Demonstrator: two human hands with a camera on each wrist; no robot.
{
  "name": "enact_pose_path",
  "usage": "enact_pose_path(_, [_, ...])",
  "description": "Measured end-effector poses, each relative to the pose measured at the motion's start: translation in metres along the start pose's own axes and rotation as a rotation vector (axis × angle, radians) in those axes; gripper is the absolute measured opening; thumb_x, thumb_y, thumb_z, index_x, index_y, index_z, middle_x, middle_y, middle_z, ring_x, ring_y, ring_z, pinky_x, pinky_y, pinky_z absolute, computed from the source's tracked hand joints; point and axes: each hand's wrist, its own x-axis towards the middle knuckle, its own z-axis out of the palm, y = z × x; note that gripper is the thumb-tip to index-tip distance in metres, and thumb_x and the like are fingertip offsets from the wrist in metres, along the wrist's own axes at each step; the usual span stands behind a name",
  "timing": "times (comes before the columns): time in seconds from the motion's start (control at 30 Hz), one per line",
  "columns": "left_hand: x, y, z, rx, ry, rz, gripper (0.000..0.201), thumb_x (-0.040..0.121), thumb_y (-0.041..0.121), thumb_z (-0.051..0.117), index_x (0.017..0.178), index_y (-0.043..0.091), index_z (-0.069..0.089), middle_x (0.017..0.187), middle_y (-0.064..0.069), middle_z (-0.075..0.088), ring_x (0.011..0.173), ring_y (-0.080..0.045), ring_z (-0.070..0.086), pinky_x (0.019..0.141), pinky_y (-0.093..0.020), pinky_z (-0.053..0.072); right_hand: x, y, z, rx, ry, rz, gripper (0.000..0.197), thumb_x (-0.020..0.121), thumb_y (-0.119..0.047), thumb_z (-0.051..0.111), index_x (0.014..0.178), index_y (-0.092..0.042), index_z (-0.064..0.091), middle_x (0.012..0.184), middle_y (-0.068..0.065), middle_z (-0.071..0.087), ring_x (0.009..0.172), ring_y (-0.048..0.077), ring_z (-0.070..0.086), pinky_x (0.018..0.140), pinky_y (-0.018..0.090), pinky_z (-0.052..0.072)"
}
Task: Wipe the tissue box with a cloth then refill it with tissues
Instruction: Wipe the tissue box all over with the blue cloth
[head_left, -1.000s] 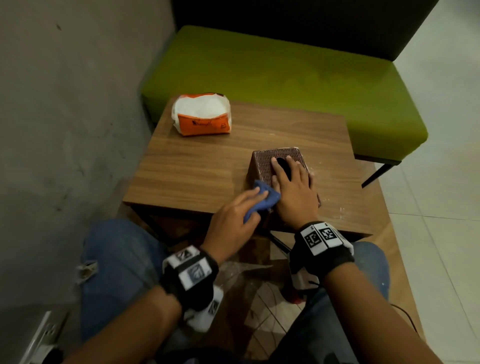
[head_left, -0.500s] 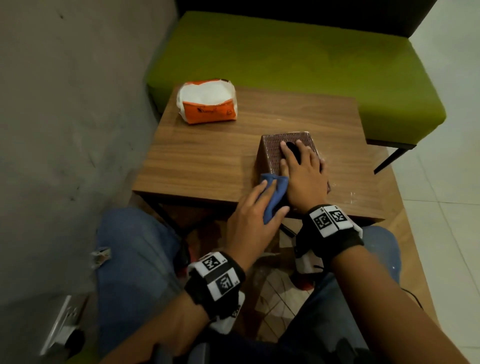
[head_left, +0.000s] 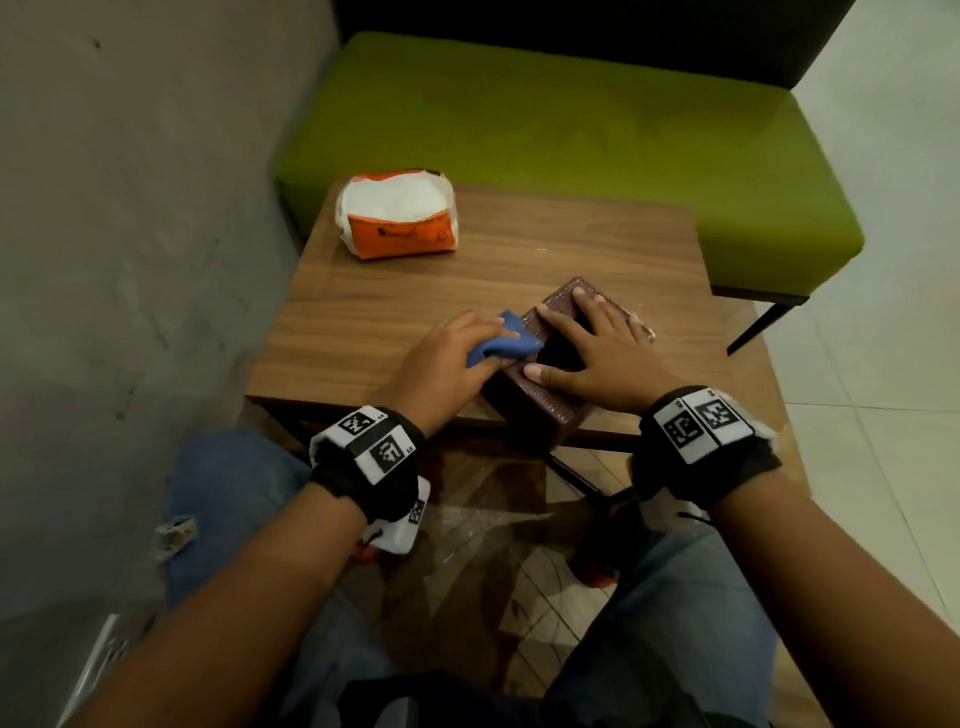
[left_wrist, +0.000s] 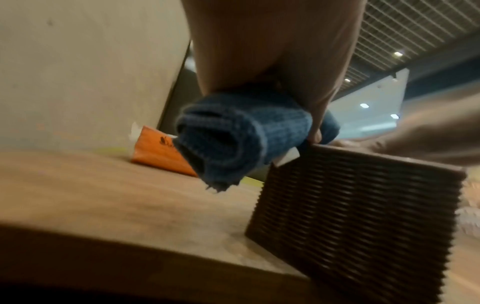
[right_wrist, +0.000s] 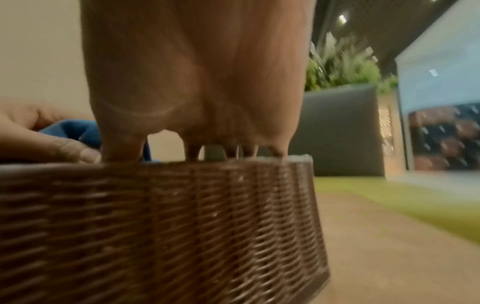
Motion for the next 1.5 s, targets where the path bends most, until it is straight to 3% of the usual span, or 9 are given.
enact_pose_path(0.23, [-0.033,0.0,0.021,-0.273,0.259,-0.121,0.027,0.088,0.008,0.061,0.114,0.012,0.065,0.117,-0.004,0.064,0.11,-0.011,0.058,0.094,-0.019,0.045,0.0,-0.001,0.005,0.028,0.029,0.024,0.078,0.085,-0.071,0.044,0.151,-0.046,0.011,0.164,0.0,-0.006,0.15,0.024,-0.005,0.12,0.05,-0.002])
enact_pose_path(0.37, [-0.006,0.008,0.027,-0.287,0.347,-0.227,0.022,0.089,0.01,0.059,0.109,0.009,0.067,0.106,-0.008,0.068,0.098,-0.016,0.062,0.088,-0.032,0.051,0.0,-0.008,0.011,0.014,0.053,0.079,0.076,0.085,-0.075,0.036,0.15,-0.048,0.007,0.164,0.0,-0.007,0.15,0.023,-0.005,0.12,0.05,0.002])
enact_pose_path(0.43, [-0.02,0.014,0.036,-0.28,0.386,-0.241,0.027,0.088,0.007,0.059,0.115,0.006,0.064,0.114,-0.01,0.065,0.106,-0.015,0.059,0.092,-0.02,0.046,-0.001,-0.01,0.014,0.012,0.062,0.105,0.076,0.086,-0.075,0.034,0.15,-0.048,0.005,0.163,0.0,-0.008,0.15,0.022,-0.006,0.12,0.05,0.001])
enact_pose_path(0.5, [-0.047,0.018,0.045,-0.247,0.368,-0.211,0.034,0.087,0.005,0.061,0.121,0.005,0.06,0.123,-0.008,0.061,0.113,-0.012,0.055,0.094,-0.009,0.039,-0.002,-0.012,0.016,0.004,0.068,0.112,0.074,0.088,-0.073,0.033,0.151,-0.047,0.003,0.163,0.001,-0.009,0.15,0.022,-0.007,0.12,0.049,0.001])
enact_pose_path(0.67, [-0.055,0.004,0.038,-0.176,0.276,-0.111,0.041,0.086,0.002,0.062,0.126,0.01,0.058,0.128,-0.007,0.059,0.12,-0.015,0.054,0.102,-0.026,0.042,-0.004,-0.009,0.006,-0.005,-0.009,0.089,0.071,0.09,-0.07,0.033,0.151,-0.049,0.002,0.163,0.0,-0.01,0.15,0.025,-0.006,0.118,0.048,0.003])
enact_pose_path(0.8, [-0.019,-0.004,0.023,-0.225,0.321,-0.195,0.037,0.089,0.003,0.057,0.126,0.005,0.057,0.126,-0.011,0.06,0.119,-0.02,0.055,0.099,-0.023,0.04,0.0,-0.003,-0.006,-0.018,-0.086,0.08,0.07,0.092,-0.065,0.04,0.149,-0.051,0.003,0.163,0.0,-0.01,0.149,0.028,-0.005,0.117,0.05,0.004])
enact_pose_path(1.0, [-0.087,0.026,0.054,-0.125,0.163,-0.076,0.049,0.086,0.005,0.062,0.133,0.015,0.05,0.131,-0.004,0.055,0.12,-0.012,0.051,0.1,-0.027,0.044,0.001,-0.005,0.002,0.0,-0.048,0.08,0.068,0.092,-0.064,0.041,0.149,-0.051,0.005,0.163,0.0,-0.009,0.149,0.029,-0.004,0.118,0.052,0.004])
enact_pose_path(1.17, [-0.028,0.003,0.032,-0.156,0.314,-0.224,0.042,0.089,0.007,0.059,0.131,0.01,0.054,0.133,-0.011,0.055,0.125,-0.022,0.051,0.104,-0.033,0.041,0.0,-0.01,0.003,0.005,-0.02,0.098,0.066,0.092,-0.064,0.038,0.149,-0.051,0.006,0.163,0.001,-0.008,0.149,0.029,-0.003,0.118,0.053,0.006])
enact_pose_path(1.5, [-0.057,0.021,0.036,0.031,0.21,-0.132,0.045,0.086,0.012,0.063,0.129,0.023,0.055,0.135,-0.001,0.052,0.12,-0.019,0.05,0.097,-0.038,0.047,-0.003,-0.016,0.008,-0.008,0.016,0.123,0.066,0.093,-0.065,0.034,0.151,-0.049,0.005,0.163,0.001,-0.008,0.15,0.027,-0.004,0.117,0.05,0.006])
